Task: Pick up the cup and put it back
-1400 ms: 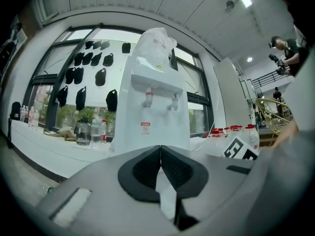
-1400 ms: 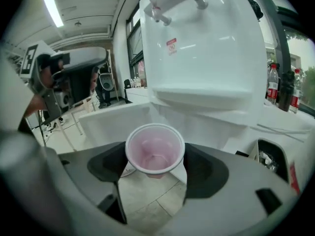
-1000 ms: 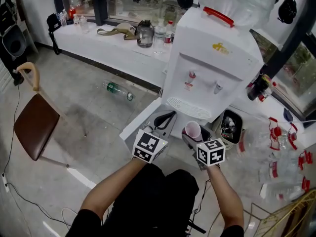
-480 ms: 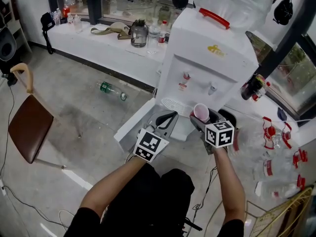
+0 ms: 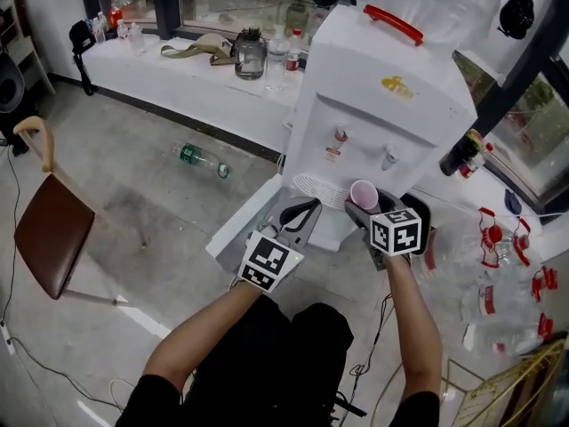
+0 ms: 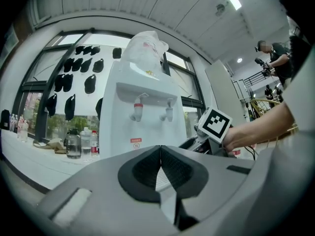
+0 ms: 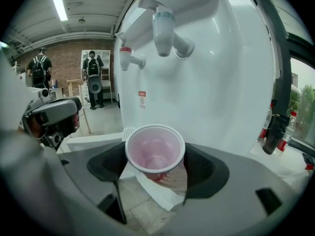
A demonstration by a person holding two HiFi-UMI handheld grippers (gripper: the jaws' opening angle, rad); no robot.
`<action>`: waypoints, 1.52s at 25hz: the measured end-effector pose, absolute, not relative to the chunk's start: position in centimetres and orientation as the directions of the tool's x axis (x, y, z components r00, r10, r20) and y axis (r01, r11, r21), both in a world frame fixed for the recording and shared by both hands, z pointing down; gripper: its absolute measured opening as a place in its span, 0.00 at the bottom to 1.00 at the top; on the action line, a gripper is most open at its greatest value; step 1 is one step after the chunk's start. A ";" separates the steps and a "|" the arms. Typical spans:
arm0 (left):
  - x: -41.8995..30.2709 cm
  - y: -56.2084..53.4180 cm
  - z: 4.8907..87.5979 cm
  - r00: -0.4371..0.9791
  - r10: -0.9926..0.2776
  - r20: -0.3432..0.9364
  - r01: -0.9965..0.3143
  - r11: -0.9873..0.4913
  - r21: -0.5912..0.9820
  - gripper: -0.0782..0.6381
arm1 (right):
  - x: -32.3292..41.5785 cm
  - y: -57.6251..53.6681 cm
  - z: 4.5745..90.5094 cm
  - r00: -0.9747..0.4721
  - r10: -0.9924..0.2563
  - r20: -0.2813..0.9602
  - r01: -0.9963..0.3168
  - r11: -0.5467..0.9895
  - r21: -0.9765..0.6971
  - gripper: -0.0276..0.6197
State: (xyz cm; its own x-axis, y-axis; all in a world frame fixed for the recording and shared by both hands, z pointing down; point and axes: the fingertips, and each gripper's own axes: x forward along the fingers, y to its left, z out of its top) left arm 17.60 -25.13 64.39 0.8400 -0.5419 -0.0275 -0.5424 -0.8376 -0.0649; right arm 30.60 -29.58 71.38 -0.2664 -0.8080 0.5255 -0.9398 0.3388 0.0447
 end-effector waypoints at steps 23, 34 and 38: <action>17.8 -24.9 65.3 0.857 -0.515 -0.023 -0.516 -0.856 -0.028 0.12 | 29.9 -30.7 71.2 -0.248 -0.852 0.461 -0.946 0.315 0.074 0.59; 18.9 -25.1 66.8 0.868 -0.497 0.001 -0.497 -0.868 -0.005 0.12 | 30.2 -28.9 67.3 -0.245 -0.904 0.351 -0.955 0.287 0.072 0.62; 19.1 -25.6 66.6 0.865 -0.502 -0.019 -0.501 -0.865 0.020 0.12 | 30.0 -26.9 65.8 -0.238 -0.930 0.280 -0.965 0.259 0.041 0.59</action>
